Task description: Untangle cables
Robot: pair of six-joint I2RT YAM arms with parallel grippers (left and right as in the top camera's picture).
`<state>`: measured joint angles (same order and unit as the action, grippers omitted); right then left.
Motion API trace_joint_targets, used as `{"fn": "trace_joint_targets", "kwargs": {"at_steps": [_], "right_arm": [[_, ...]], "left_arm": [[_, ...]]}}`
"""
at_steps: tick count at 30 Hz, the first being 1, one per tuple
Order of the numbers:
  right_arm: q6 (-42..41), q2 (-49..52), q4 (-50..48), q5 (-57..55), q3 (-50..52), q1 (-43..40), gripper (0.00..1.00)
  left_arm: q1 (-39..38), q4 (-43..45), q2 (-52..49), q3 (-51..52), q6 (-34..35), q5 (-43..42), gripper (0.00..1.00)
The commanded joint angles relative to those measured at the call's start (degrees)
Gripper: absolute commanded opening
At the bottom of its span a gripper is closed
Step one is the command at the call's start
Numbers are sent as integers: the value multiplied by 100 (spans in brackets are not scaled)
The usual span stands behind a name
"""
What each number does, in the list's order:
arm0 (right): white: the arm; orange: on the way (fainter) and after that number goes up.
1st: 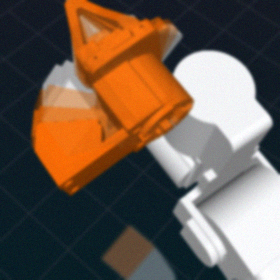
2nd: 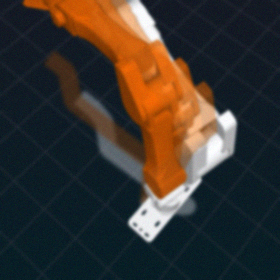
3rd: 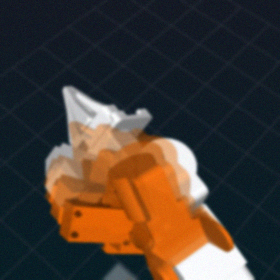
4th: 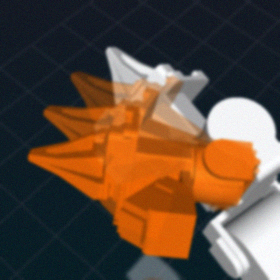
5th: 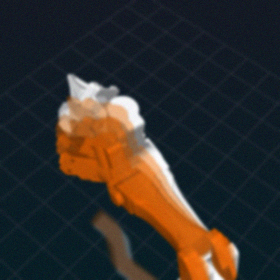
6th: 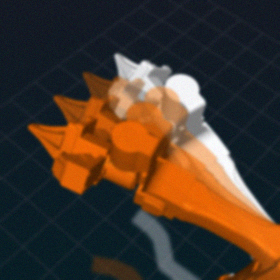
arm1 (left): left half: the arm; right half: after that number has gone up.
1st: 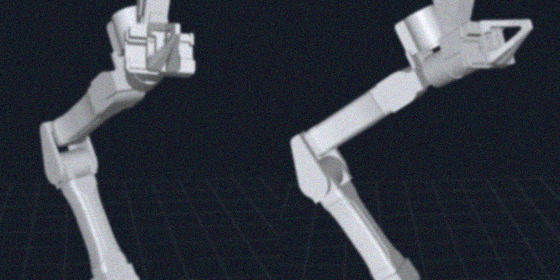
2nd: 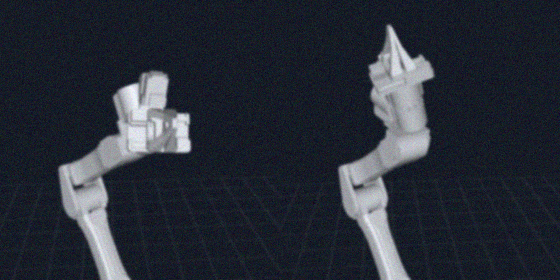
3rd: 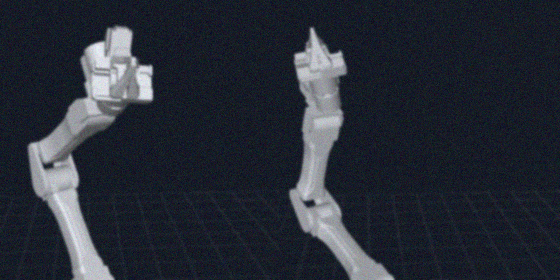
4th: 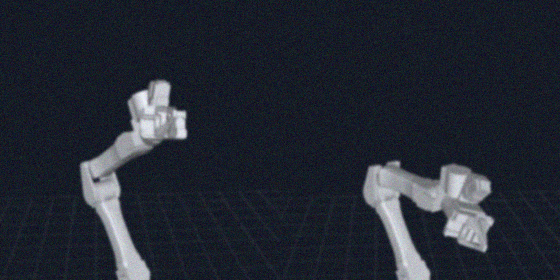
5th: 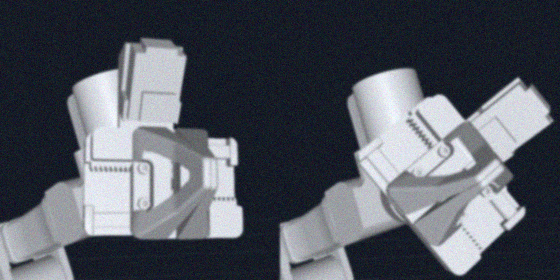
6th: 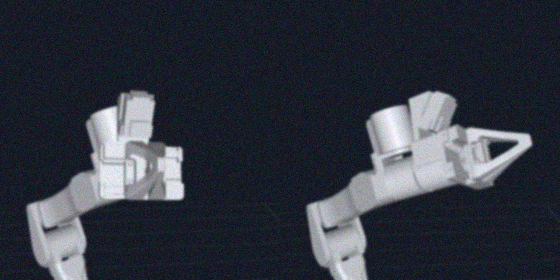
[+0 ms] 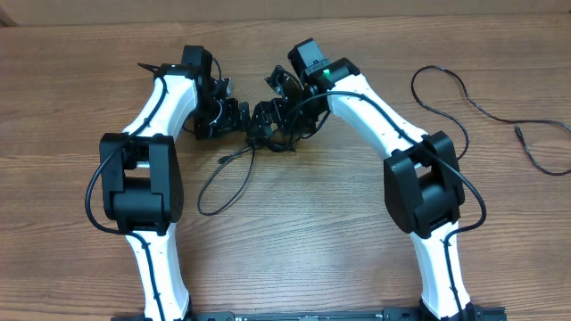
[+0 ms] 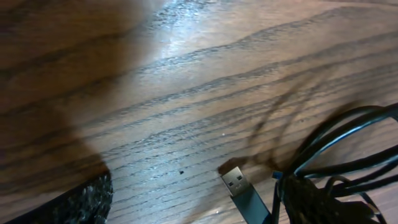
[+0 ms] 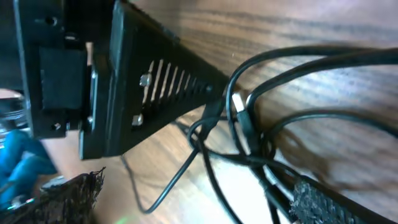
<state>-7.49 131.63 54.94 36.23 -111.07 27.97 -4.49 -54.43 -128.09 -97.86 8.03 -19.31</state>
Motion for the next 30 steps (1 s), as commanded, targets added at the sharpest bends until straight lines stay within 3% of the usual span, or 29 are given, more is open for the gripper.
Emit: {"fn": "trace_joint_targets", "kwargs": {"at_steps": [1, 18, 30], "right_arm": [[31, 2, -170, -649, 24, 116, 100], [181, 24, -619, -817, 146, 166, 100], [179, 24, -1799, -776, 1259, 249, 100]], "left_arm": [[39, -26, -116, 72, 155, 586, 89], [37, -44, -116, 72, 400, 769, 93], [37, -35, -116, 72, 400, 769, 93]]}}
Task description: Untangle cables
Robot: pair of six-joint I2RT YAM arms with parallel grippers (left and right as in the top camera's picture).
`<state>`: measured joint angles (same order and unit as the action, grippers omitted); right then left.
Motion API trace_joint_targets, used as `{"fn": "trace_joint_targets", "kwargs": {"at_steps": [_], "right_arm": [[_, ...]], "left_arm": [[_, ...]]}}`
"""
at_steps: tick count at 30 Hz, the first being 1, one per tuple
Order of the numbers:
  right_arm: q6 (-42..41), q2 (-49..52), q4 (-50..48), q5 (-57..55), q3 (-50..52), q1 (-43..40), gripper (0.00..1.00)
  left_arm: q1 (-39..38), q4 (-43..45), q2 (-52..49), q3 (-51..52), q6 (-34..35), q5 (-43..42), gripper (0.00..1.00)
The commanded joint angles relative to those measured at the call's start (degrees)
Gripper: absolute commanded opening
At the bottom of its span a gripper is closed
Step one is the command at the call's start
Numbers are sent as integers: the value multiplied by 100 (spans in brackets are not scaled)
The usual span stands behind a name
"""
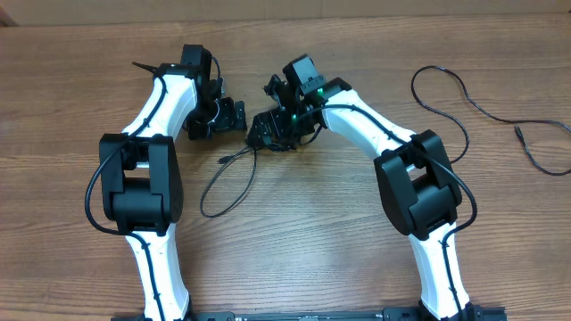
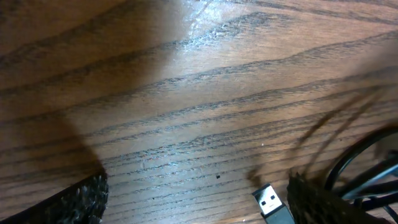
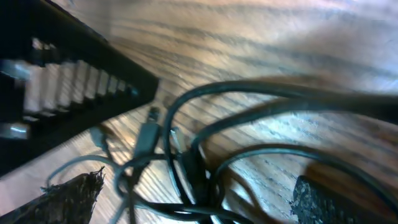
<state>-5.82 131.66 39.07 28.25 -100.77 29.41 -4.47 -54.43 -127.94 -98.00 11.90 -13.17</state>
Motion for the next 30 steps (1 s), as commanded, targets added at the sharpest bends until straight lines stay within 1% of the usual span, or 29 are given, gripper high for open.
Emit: {"fn": "trace_joint_targets", "kwargs": {"at_steps": [1, 10, 15, 19, 22, 26, 30], "right_arm": [[13, 22, -254, 28, 275, 125, 100], [13, 22, -254, 31, 398, 616, 100], [13, 22, -240, 31, 398, 1047, 100], [13, 11, -203, 28, 391, 1239, 100], [15, -70, 48, 28, 278, 1215, 100], [15, -339, 822, 35, -175, 966, 100], [13, -566, 1213, 164, -474, 717, 100]], "left_arm": [[35, -37, -131, 85, 13, 155, 94], [35, -37, -131, 85, 13, 157, 95], [35, -42, -131, 85, 11, 155, 97], [33, -83, -131, 85, -37, 153, 99], [33, -92, -131, 85, -146, 153, 100], [33, -101, -131, 85, -166, 155, 100], [31, -101, -131, 85, -280, 144, 100]]}}
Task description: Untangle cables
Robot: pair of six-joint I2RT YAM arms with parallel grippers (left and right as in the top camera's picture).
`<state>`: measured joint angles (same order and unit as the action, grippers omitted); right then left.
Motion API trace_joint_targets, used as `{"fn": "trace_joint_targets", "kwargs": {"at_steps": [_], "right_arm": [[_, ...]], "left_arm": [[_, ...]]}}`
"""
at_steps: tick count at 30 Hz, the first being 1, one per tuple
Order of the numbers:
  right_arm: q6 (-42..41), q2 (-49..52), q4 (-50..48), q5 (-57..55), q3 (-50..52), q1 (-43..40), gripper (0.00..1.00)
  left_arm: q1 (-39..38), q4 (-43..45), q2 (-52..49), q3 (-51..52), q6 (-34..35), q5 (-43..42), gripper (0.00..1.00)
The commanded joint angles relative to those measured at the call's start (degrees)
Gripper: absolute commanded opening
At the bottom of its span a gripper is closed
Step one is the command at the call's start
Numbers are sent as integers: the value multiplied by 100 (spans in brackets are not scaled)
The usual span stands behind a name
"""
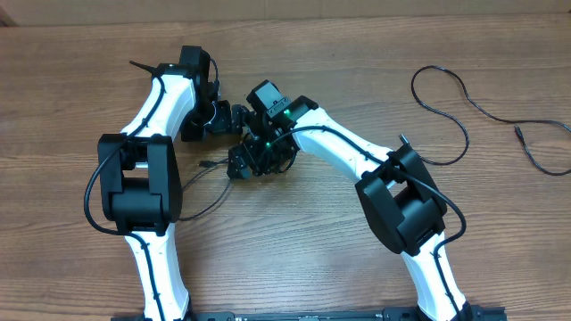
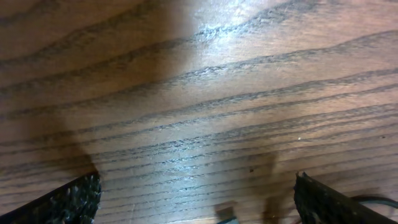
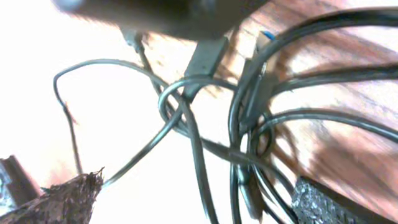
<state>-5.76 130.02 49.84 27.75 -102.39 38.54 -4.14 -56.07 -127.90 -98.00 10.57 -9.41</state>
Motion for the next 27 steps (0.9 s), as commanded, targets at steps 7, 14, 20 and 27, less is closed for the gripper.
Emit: {"fn": "trace_joint_targets", "kwargs": {"at_steps": [7, 14, 20, 27], "right_arm": [[31, -496, 310, 1506, -352, -822, 100], [-37, -496, 951, 2433, -350, -1825, 100], [160, -496, 1633, 2531, -334, -2094, 100], [852, -496, 1735, 2905, -332, -1665, 100]], "left_arm": [[-2, 61, -136, 85, -404, -439, 96], [-2, 46, -136, 85, -1445, -1705, 87], [0, 70, -136, 85, -1443, -1725, 84], [0, 61, -136, 85, -1443, -1703, 45]]}}
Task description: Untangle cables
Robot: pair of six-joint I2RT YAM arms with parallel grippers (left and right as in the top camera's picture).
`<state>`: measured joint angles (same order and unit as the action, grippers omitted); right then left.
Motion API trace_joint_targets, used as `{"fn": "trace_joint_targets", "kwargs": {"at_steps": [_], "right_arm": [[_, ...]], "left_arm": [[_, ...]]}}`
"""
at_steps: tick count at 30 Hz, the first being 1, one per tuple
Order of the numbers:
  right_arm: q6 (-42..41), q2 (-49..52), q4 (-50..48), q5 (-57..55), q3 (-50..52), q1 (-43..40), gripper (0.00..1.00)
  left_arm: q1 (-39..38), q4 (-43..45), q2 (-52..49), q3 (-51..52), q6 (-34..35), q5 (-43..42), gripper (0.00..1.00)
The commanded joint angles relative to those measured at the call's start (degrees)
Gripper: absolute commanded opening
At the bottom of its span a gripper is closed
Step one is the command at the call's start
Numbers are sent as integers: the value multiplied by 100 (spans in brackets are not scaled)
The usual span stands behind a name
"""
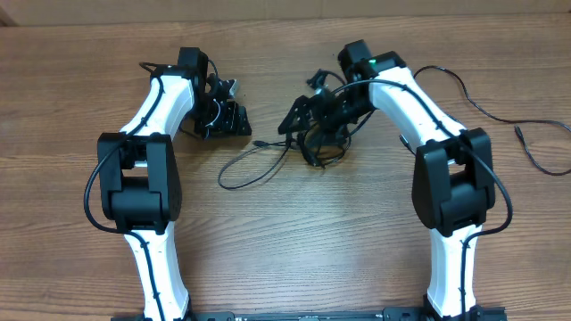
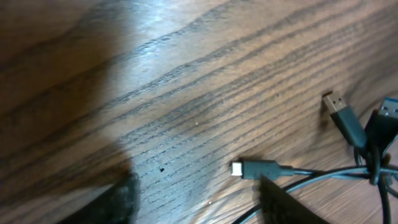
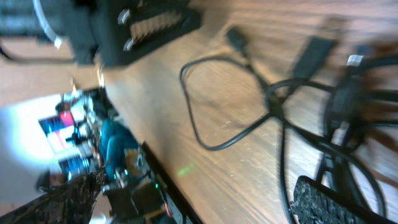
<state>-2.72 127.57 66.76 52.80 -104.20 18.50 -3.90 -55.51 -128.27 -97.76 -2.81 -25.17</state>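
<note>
A knot of thin black cables [image 1: 323, 141] lies on the wooden table right of centre, under my right gripper [image 1: 303, 114]. One loose loop [image 1: 243, 171] trails left from it, ending in a small plug [image 1: 256, 143]. The right wrist view shows that loop [image 3: 217, 106] and the knot beside the right finger [image 3: 329, 202]; my right gripper [image 3: 199, 186] is open. My left gripper [image 1: 234, 118] stands open to the left, apart from the knot. In the left wrist view my left gripper [image 2: 198, 186] is just below a white-tipped plug [image 2: 256, 169], with a USB plug [image 2: 343, 117] further off.
A separate thin black cable [image 1: 464, 94] curls over the far right of the table [image 1: 294, 259] and ends in a plug [image 1: 519, 131]. Both white arms reach in from the near edge.
My right gripper has moved from left of centre to right of centre, and the knot now lies there too. The loose loop lies further right. The left wrist view now shows plugs.
The knot lay between the two grippers at the table's middle, both open. Then the right gripper was further left with the knot beside the left gripper. Now the right gripper and knot are well to the right, and the left gripper stays open.
</note>
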Motion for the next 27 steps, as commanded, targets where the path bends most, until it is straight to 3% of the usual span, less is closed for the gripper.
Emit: {"fn": "trace_joint_targets", "kwargs": {"at_steps": [1, 3, 5, 10, 16, 27], "right_arm": [[656, -251, 70, 358, -151, 437, 100], [754, -251, 109, 20, -151, 645, 100], [697, -251, 192, -933, -151, 846, 100], [-297, -251, 629, -3082, -153, 966, 100], [-651, -251, 1259, -3027, -164, 658, 100], [-1106, -251, 1211, -3189, -144, -286, 100]], "left_arm": [[-22, 4, -98, 61, -105, -127, 38], [-20, 4, -98, 61, -103, -125, 36], [-22, 7, -98, 61, -103, -125, 44], [-22, 7, -98, 61, -85, -127, 49], [-24, 11, -98, 61, -85, -127, 50], [-24, 11, -98, 61, -87, -127, 49]]}}
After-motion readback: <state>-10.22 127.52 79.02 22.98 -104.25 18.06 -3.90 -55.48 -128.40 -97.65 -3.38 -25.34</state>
